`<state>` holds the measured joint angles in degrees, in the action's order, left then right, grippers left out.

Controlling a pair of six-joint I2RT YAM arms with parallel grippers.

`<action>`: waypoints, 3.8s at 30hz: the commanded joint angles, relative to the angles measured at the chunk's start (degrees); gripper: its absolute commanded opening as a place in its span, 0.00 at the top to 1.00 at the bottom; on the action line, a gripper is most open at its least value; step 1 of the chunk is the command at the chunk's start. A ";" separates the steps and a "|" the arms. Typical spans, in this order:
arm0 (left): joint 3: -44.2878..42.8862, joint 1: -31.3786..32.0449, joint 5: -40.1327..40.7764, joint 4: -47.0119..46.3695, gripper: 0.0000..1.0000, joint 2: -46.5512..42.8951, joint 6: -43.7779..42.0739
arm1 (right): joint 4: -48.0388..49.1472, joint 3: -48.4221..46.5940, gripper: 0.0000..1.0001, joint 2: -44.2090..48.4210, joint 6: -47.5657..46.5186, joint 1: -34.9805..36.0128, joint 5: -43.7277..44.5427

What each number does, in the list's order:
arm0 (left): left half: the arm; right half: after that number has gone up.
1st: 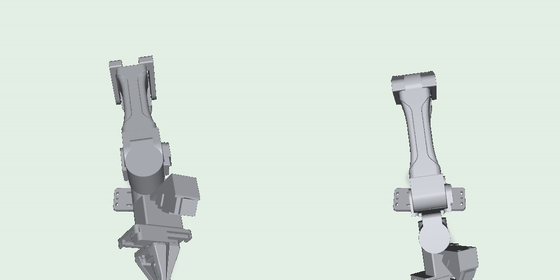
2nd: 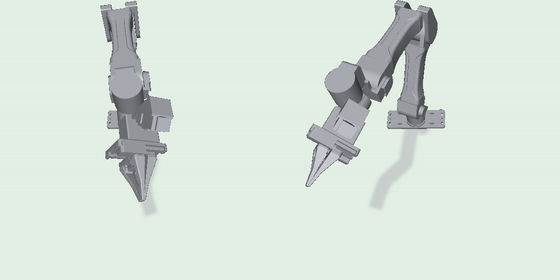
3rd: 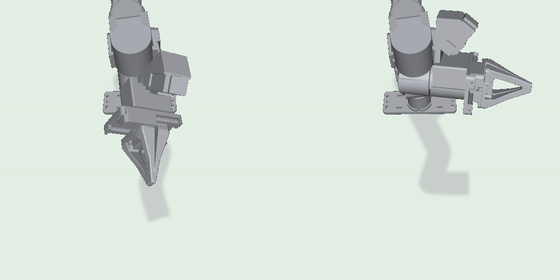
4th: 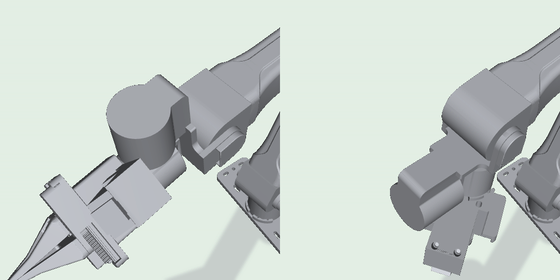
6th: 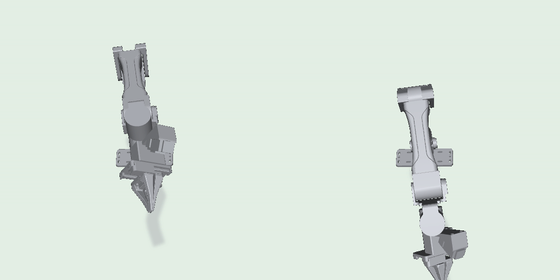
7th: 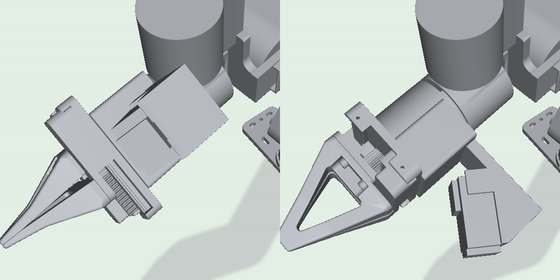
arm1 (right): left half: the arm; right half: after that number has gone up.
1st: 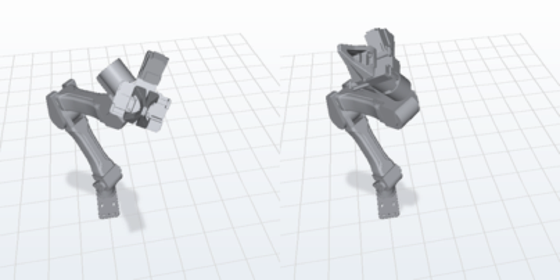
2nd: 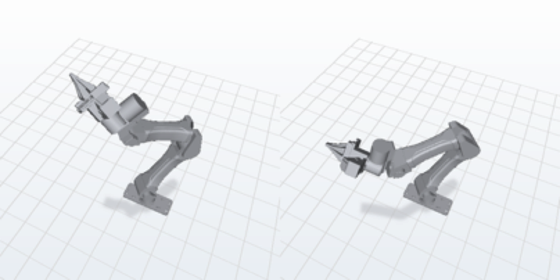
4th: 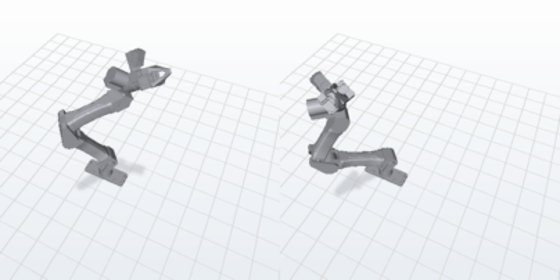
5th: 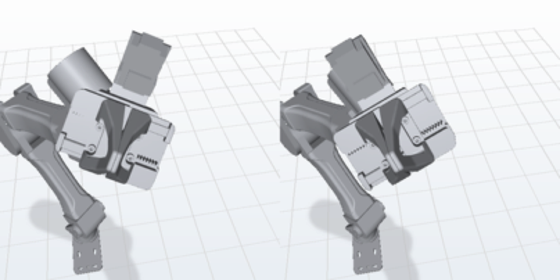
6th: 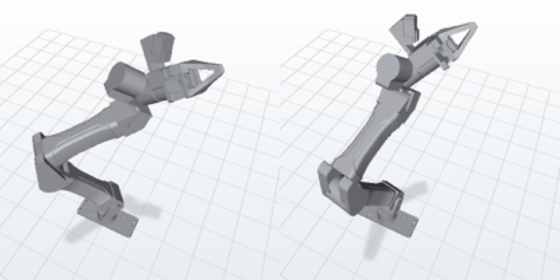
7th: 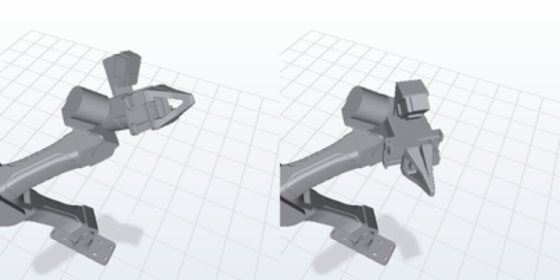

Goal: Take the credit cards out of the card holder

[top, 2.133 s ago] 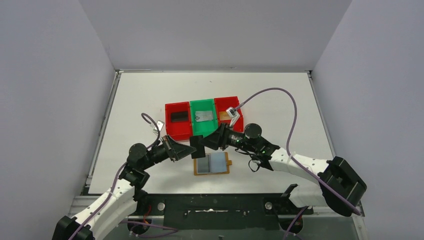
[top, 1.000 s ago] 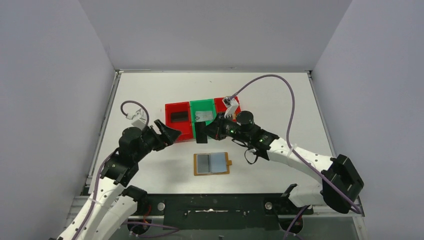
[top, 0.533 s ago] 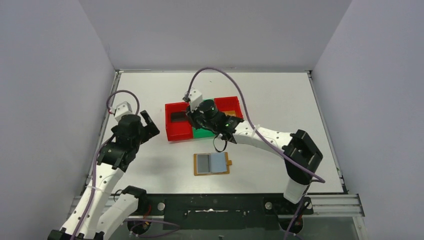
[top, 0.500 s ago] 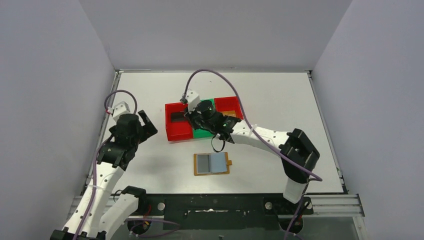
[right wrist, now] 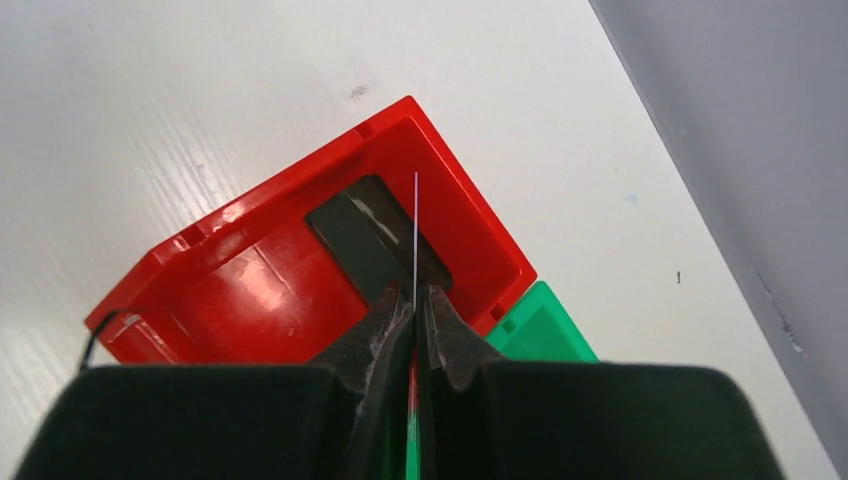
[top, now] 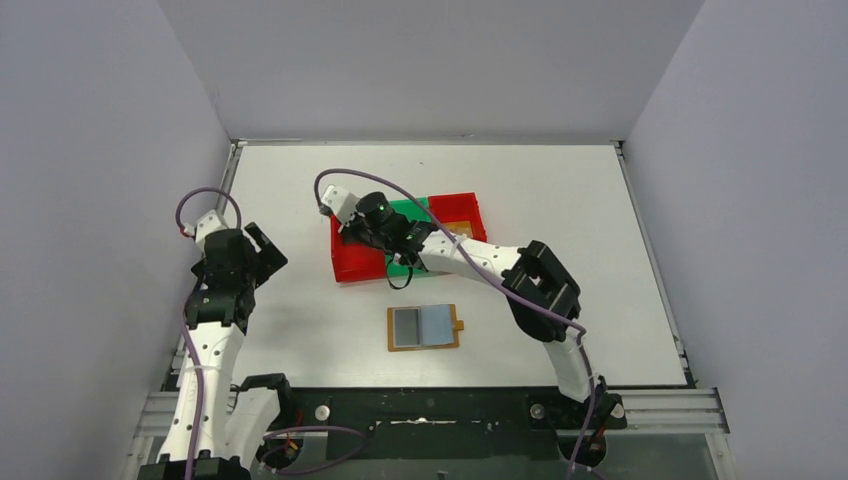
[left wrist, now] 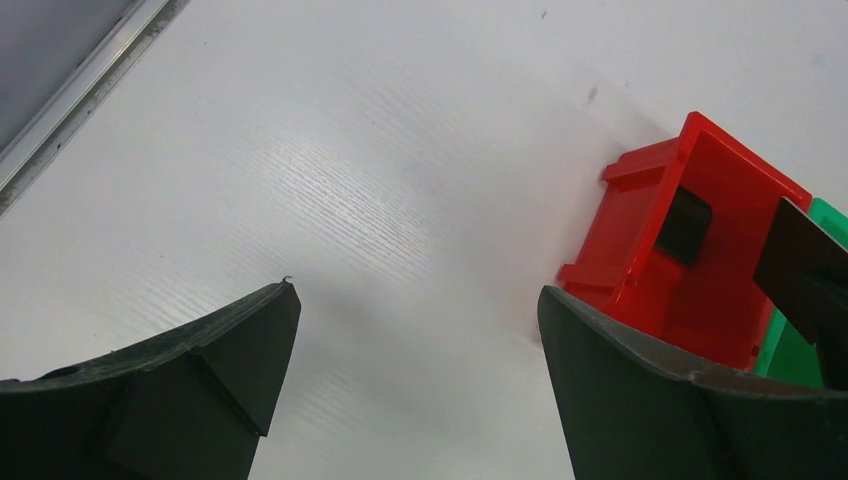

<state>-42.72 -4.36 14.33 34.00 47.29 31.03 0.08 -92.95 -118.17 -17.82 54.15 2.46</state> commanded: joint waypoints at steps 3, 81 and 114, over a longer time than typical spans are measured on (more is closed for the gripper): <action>-0.63 -0.56 1.92 -3.50 0.08 -2.54 -0.44 | -1.90 -7.21 1.00 -6.78 -14.42 1.62 5.31; 0.31 -1.40 -5.07 -5.73 0.08 -3.63 -3.08 | -5.02 32.37 0.31 29.73 57.95 3.22 8.30; 0.61 -0.83 -5.53 -5.87 0.08 -2.07 -3.26 | -24.61 24.80 0.40 13.19 72.98 12.26 14.41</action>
<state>-41.71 -5.30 9.54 31.66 45.67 28.91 -23.49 -65.36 -103.68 55.59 67.02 17.74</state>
